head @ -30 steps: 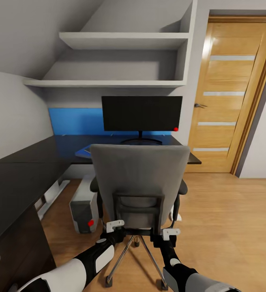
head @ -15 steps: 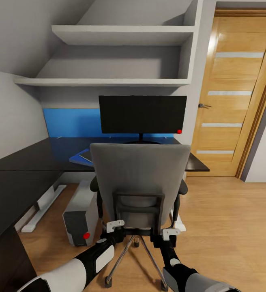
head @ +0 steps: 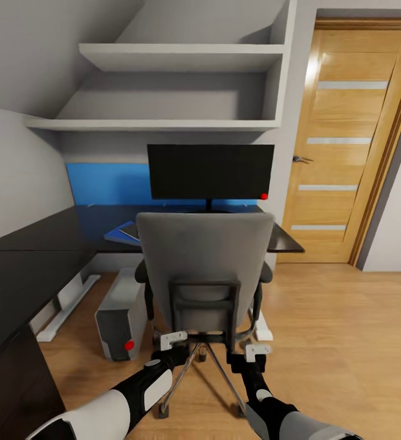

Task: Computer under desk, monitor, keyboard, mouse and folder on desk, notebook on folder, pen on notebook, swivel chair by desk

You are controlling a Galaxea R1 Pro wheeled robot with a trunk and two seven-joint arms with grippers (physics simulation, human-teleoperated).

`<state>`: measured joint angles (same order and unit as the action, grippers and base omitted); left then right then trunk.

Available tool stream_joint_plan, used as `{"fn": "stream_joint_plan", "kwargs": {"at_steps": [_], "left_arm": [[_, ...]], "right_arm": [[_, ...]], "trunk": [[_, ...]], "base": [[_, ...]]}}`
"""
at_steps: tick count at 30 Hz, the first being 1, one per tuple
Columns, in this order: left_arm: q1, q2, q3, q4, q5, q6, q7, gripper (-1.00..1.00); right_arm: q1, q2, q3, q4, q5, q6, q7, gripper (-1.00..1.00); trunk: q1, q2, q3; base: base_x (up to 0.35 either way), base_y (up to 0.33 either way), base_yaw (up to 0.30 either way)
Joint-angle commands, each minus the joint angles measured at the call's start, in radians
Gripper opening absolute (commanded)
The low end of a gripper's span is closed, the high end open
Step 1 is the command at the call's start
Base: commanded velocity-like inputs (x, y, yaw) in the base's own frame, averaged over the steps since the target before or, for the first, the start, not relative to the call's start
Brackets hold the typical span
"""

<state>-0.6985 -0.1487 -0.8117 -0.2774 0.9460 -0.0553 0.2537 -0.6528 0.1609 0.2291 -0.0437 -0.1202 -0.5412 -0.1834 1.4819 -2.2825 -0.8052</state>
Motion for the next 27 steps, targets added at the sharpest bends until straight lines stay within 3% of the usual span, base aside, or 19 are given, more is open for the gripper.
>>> {"fn": "stream_joint_plan", "kwargs": {"at_steps": [1,7,21,27], "left_arm": [[-0.001,0.000,-0.009,0.000,0.010,-0.005,0.005,1.00],[-0.001,0.000,-0.009,0.000,0.010,-0.005,0.005,1.00],[-0.001,0.000,-0.008,0.000,0.010,-0.001,0.006,1.00],[-0.001,0.000,-0.007,0.000,0.011,0.001,0.007,1.00]], "right_arm": [[-0.001,0.000,0.009,0.001,-0.010,-0.003,-0.003,1.00],[-0.001,0.000,0.009,0.001,-0.010,-0.003,-0.002,1.00],[-0.001,0.000,0.010,0.015,-0.010,-0.004,-0.002,1.00],[-0.001,0.000,0.009,0.016,-0.010,-0.005,-0.002,1.00]], "trunk": [[-0.001,-0.001,-0.001],[-0.001,-0.001,-0.001],[-0.054,0.097,0.043],[-0.077,0.139,0.062]], "base": [[-0.310,-0.128,0.000],[-0.322,-0.084,0.000],[-0.328,-0.006,0.000],[-0.080,0.000,0.000]]}}
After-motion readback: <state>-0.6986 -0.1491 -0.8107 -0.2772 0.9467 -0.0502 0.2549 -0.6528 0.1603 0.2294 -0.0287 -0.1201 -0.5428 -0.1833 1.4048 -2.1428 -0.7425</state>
